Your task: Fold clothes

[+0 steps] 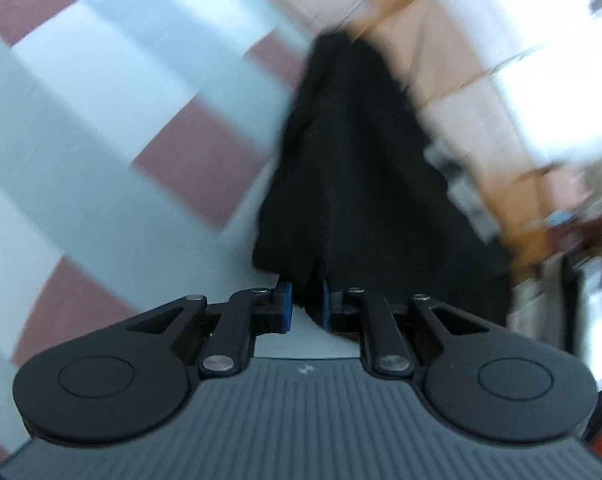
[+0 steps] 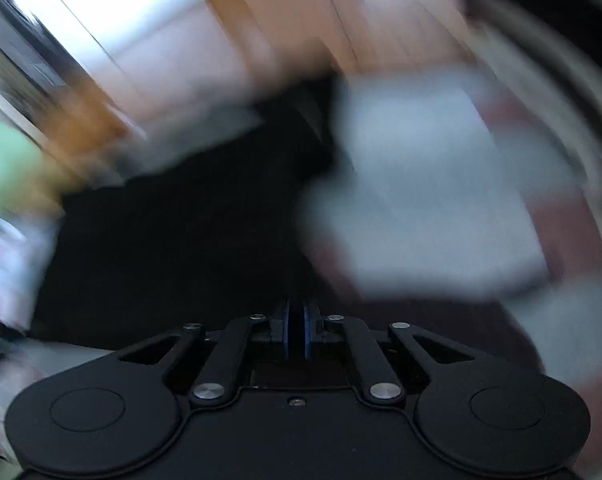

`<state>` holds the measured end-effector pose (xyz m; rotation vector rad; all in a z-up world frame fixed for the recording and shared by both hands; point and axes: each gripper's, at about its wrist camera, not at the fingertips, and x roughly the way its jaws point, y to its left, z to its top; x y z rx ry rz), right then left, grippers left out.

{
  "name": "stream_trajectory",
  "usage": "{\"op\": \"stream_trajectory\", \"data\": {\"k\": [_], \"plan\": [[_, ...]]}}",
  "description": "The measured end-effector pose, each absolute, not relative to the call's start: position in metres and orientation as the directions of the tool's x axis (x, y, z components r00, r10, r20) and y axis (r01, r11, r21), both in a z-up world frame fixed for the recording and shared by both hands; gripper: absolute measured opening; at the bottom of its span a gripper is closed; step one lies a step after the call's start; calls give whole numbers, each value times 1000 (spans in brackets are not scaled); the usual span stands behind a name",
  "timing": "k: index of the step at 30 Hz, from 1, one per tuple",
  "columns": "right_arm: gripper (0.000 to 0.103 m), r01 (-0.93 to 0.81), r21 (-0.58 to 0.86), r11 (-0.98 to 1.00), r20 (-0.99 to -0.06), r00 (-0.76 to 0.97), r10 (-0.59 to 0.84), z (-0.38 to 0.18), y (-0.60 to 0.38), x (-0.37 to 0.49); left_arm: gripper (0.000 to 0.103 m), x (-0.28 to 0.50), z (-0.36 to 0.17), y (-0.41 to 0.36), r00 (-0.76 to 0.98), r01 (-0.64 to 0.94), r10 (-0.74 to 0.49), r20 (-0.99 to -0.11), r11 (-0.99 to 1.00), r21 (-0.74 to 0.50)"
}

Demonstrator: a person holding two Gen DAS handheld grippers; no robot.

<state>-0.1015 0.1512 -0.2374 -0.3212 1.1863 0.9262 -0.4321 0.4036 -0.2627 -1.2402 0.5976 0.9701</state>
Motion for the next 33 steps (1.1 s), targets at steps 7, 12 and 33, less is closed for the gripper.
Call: {"op": "stream_trajectory", "data": {"k": [7,12,33], "plan": [[47,-796,248,552,-793,160,588,-235,164,-90,53,-455,-250,408,438,-867,434,-787,-27,-498],[57,-691,456,561,-758,30,652,-267,182,-57,66,-443,-257,413,517,-833,392,-761,28,-552],[3,-895,-50,444,-822,289,490,-281,220,-107,23,-420,-235,389,266,-963,405,-875,80,-256]]}}
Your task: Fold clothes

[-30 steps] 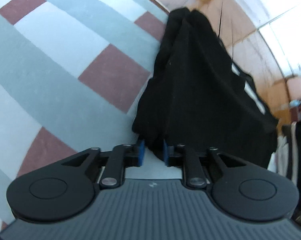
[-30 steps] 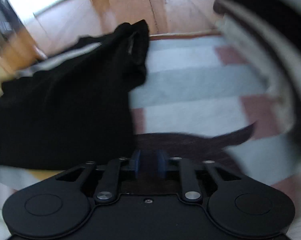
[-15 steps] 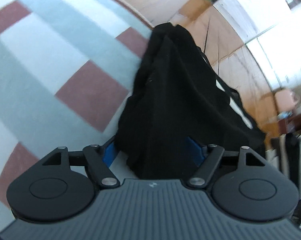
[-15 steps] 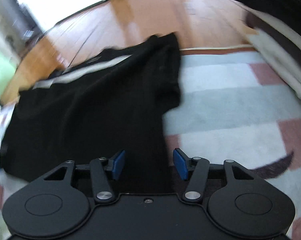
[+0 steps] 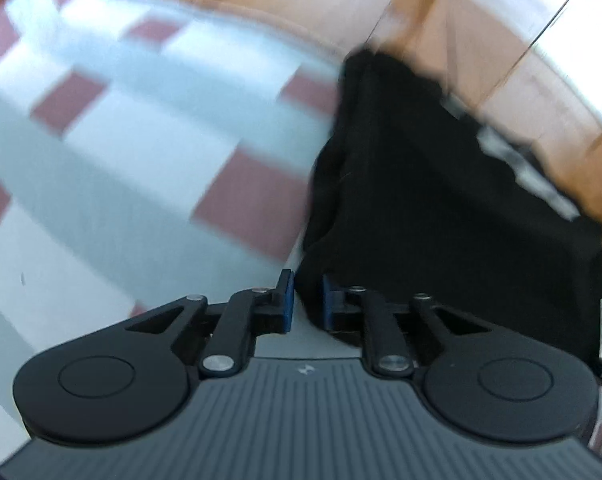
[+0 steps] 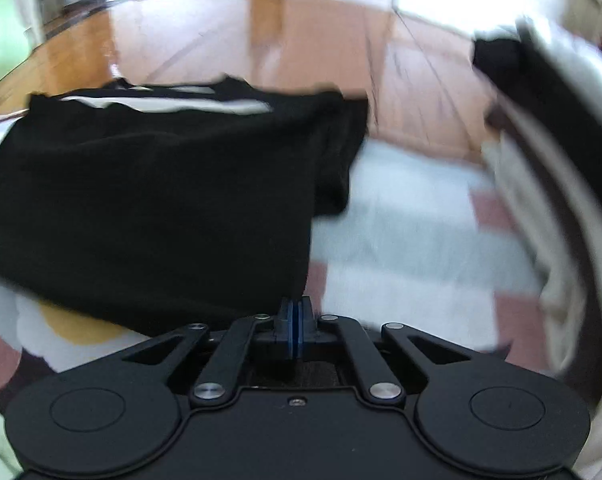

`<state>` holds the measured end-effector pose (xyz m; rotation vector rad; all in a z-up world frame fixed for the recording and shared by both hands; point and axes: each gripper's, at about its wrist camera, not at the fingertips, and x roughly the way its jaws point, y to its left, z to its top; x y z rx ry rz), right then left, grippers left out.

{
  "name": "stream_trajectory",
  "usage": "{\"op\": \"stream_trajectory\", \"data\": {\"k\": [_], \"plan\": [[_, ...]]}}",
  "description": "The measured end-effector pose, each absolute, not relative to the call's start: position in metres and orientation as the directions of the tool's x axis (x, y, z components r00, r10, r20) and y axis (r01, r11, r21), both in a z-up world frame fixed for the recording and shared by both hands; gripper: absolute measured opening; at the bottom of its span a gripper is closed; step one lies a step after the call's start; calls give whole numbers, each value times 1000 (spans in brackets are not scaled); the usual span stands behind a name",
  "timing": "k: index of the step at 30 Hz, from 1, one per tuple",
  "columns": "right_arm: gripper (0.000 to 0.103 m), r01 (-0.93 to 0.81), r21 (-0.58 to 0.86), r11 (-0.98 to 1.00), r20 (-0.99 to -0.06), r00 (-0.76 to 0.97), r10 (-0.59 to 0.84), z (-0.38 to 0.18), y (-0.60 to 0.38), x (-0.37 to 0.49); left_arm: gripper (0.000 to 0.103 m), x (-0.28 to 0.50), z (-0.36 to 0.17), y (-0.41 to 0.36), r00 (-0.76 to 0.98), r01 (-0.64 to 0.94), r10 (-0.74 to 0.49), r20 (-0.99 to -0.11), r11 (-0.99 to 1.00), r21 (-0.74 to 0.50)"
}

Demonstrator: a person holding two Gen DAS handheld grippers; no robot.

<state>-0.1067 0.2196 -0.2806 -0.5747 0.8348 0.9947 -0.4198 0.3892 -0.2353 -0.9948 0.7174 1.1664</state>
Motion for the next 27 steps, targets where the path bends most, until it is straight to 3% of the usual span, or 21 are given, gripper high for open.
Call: {"op": "stream_trajectory", "data": {"k": [1,3,5,7,11,16,19,21,24,27], "plan": [[3,-887,-43,460,-823,293,486,-282,221,-103,25,-421,-233,388,256,-966,421,-870,75,-247],[22,-863,-99,496,-808,361,466,-281,221,-97,41,-424,-228,386,235,-971,452,-861,66,-231],[34,-823,-189,535,-789,452,416,-282,223,-89,41,-428,-218,388,224,-973,495,-840,68,-219],[34,-802,-141,581,-777,453,437,-275,219,-77,41,-434,-203,393,237,-969,539,-808,76,-234],[34,-850,62,523,-726,322,608,-250,232,-49,41,-416,-176,418,316,-948,576,-754,224,-226],[35,-956,105,272,-640,145,755,-228,278,-24,41,-351,-187,440,208,-921,661,-721,380,82],[36,-968,65,241,-641,145,754,-235,300,-9,48,-335,-193,457,282,-908,633,-721,418,11],[36,-968,80,239,-647,132,751,-243,309,2,61,-330,-197,469,317,-905,616,-721,425,-34],[36,-949,165,270,-652,101,752,-260,310,17,61,-328,-201,486,361,-899,576,-733,425,-108],[36,-928,209,308,-650,103,753,-273,301,14,61,-311,-208,493,302,-888,587,-751,460,3]]}}
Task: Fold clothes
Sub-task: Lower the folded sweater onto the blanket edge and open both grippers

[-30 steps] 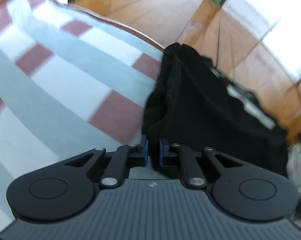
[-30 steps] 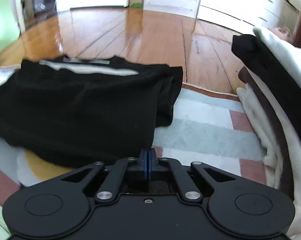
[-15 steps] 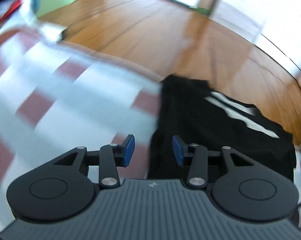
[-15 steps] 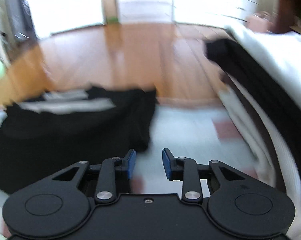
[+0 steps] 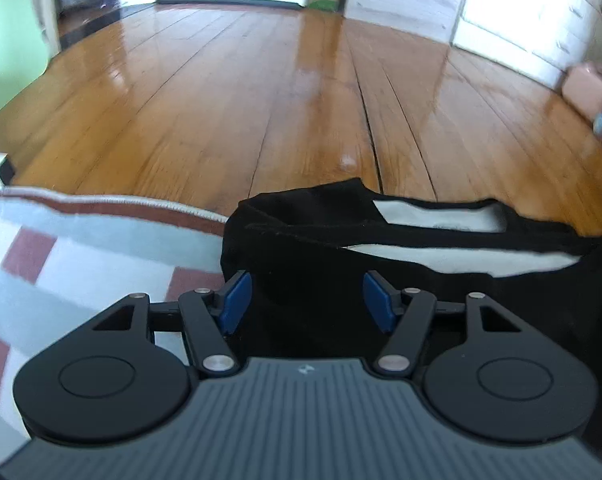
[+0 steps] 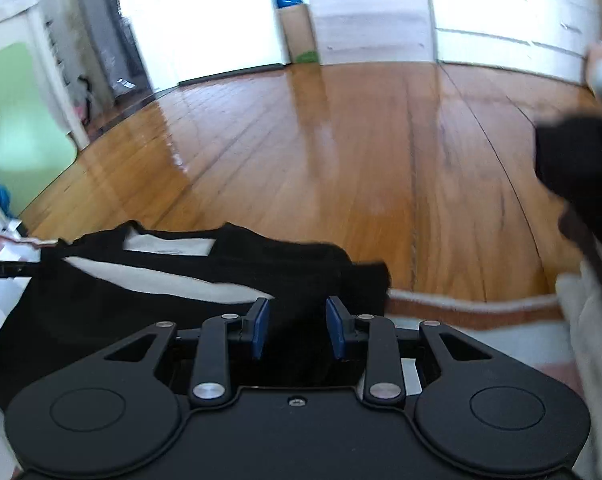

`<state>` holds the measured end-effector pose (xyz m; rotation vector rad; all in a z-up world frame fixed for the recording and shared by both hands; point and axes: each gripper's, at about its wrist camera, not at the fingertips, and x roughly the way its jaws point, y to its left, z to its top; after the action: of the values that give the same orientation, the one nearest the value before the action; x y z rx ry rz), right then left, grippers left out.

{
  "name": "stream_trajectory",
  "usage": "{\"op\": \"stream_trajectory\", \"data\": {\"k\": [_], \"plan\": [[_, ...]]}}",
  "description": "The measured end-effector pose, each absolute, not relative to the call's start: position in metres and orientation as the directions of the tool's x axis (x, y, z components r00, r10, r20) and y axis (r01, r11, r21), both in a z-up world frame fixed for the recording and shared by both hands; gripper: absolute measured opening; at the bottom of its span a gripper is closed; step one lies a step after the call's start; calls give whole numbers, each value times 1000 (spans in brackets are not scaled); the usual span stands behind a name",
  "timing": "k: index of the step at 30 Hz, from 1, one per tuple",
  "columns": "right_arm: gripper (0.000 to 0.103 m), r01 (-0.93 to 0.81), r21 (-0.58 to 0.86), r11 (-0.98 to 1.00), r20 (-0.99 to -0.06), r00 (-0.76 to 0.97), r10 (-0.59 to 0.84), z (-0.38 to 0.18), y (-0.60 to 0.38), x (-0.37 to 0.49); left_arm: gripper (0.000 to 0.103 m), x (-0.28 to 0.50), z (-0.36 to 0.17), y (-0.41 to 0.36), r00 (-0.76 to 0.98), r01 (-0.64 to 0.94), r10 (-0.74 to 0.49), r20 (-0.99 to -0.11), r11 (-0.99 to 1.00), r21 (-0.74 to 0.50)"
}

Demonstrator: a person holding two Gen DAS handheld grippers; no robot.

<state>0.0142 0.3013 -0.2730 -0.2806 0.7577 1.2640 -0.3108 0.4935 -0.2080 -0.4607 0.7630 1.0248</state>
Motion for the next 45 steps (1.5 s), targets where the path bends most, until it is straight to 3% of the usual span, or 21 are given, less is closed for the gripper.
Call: {"op": "stream_trajectory", "data": {"k": [3,5,8,10,12,13,15,17,20,21,23,24,27,31,35,38,41,45], "plan": [[36,-935,162,315,-651,138,747,-277,302,6,60,-299,-208,493,219,-871,635,-741,470,145],[38,-951,123,284,-646,140,750,-275,307,1,59,-302,-202,491,255,-872,627,-736,478,105],[54,-962,63,265,-653,161,740,-275,313,-3,59,-306,-196,488,289,-867,619,-730,493,75],[54,-957,34,289,-660,195,725,-276,314,-3,59,-307,-196,487,302,-856,608,-735,511,71],[54,-959,96,266,-641,145,754,-274,310,2,60,-307,-199,488,331,-846,595,-733,531,49],[50,-965,113,236,-618,118,777,-273,306,3,61,-306,-201,489,347,-842,582,-736,539,29],[10,-976,58,209,-608,132,783,-271,303,-1,63,-303,-208,496,371,-837,546,-751,547,-15],[9,-981,19,194,-597,145,789,-270,302,-5,63,-295,-223,501,323,-855,533,-782,519,1],[8,-981,21,193,-563,148,813,-265,296,-6,50,-285,-240,497,264,-869,571,-778,491,65],[8,-980,29,198,-553,149,819,-262,294,-5,31,-283,-241,493,260,-868,593,-762,490,84],[8,-977,59,203,-532,141,835,-258,291,-3,6,-277,-239,483,249,-859,621,-743,496,128],[7,-976,75,204,-521,137,843,-255,290,-2,4,-273,-236,478,235,-851,641,-731,498,164],[7,-974,108,198,-499,119,859,-249,286,1,4,-271,-225,468,237,-850,673,-701,492,186],[6,-967,122,223,-499,134,856,-251,283,6,3,-286,-203,470,275,-889,704,-655,446,105],[5,-961,125,245,-425,171,889,-235,281,5,3,-293,-202,488,266,-929,665,-698,370,-1],[5,-970,94,224,-400,169,901,-225,289,-3,3,-282,-209,496,255,-920,660,-707,390,32],[5,-967,37,251,-438,210,874,-234,291,-9,3,-277,-212,494,229,-915,687,-689,393,88],[5,-968,25,251,-374,224,900,-212,279,-15,3,-282,-188,479,229,-929,770,-595,355,102]]}}
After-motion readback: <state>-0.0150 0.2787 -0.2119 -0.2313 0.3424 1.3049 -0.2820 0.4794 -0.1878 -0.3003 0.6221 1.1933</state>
